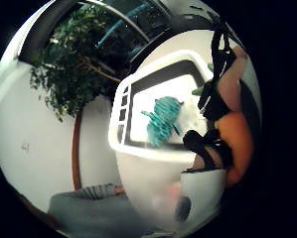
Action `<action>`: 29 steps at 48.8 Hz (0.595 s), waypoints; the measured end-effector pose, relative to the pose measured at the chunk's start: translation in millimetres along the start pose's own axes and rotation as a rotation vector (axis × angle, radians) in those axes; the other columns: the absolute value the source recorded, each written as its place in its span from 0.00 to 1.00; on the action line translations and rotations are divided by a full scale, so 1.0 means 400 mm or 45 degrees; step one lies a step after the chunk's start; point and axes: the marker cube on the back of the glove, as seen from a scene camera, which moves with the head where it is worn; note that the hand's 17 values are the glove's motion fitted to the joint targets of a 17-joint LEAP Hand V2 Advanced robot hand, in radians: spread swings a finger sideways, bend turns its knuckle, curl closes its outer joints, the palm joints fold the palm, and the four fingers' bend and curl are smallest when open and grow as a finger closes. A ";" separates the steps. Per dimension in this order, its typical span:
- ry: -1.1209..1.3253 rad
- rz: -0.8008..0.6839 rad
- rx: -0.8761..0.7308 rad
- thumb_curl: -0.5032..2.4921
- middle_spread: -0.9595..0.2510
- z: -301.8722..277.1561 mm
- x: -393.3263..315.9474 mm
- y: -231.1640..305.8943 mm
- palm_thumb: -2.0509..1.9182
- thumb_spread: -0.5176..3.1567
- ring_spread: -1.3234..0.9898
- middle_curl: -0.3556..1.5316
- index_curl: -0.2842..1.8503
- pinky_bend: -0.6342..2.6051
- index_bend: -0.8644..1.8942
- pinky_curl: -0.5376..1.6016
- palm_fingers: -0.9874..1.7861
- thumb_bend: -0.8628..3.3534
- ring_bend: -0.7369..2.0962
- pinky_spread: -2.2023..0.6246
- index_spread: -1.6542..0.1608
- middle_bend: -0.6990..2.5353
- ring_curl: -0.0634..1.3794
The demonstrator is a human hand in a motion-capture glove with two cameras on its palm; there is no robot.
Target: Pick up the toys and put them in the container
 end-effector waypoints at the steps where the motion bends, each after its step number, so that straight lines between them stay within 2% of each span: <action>1: 0.004 -0.006 -0.008 0.51 0.58 0.007 -0.014 -0.017 0.67 0.35 0.37 0.38 0.46 0.44 0.56 0.44 0.72 0.25 0.54 0.61 0.74 0.38 0.43; 10: 0.025 -0.023 -0.043 0.54 0.58 0.052 -0.052 -0.092 0.67 0.32 0.36 0.40 0.47 0.43 0.56 0.45 0.71 0.26 0.53 0.61 0.74 0.38 0.45; 14: 0.038 -0.021 -0.147 0.56 0.57 0.082 -0.030 -0.089 0.67 0.32 0.36 0.40 0.47 0.44 0.56 0.45 0.69 0.25 0.53 0.61 0.74 0.37 0.45; 17: 0.029 -0.019 -0.277 0.56 0.56 0.109 -0.014 -0.077 0.66 0.32 0.37 0.39 0.48 0.46 0.54 0.46 0.62 0.25 0.52 0.62 0.73 0.34 0.46; 18: 0.027 -0.016 -0.308 0.55 0.56 0.117 -0.010 -0.073 0.64 0.35 0.38 0.37 0.46 0.50 0.47 0.48 0.53 0.24 0.52 0.62 0.72 0.30 0.45; 20: 0.025 -0.012 -0.345 0.53 0.58 0.130 -0.003 -0.065 0.61 0.38 0.40 0.38 0.47 0.51 0.46 0.50 0.39 0.23 0.48 0.64 0.73 0.29 0.46; 23: 0.018 -0.014 -0.364 0.49 0.61 0.140 0.004 -0.055 0.57 0.41 0.45 0.37 0.44 0.53 0.40 0.50 0.28 0.20 0.40 0.69 0.72 0.28 0.42; 29: 0.027 -0.016 -0.346 0.44 0.65 0.144 0.014 -0.035 0.55 0.45 0.50 0.35 0.37 0.51 0.37 0.47 0.28 0.20 0.32 0.73 0.71 0.25 0.32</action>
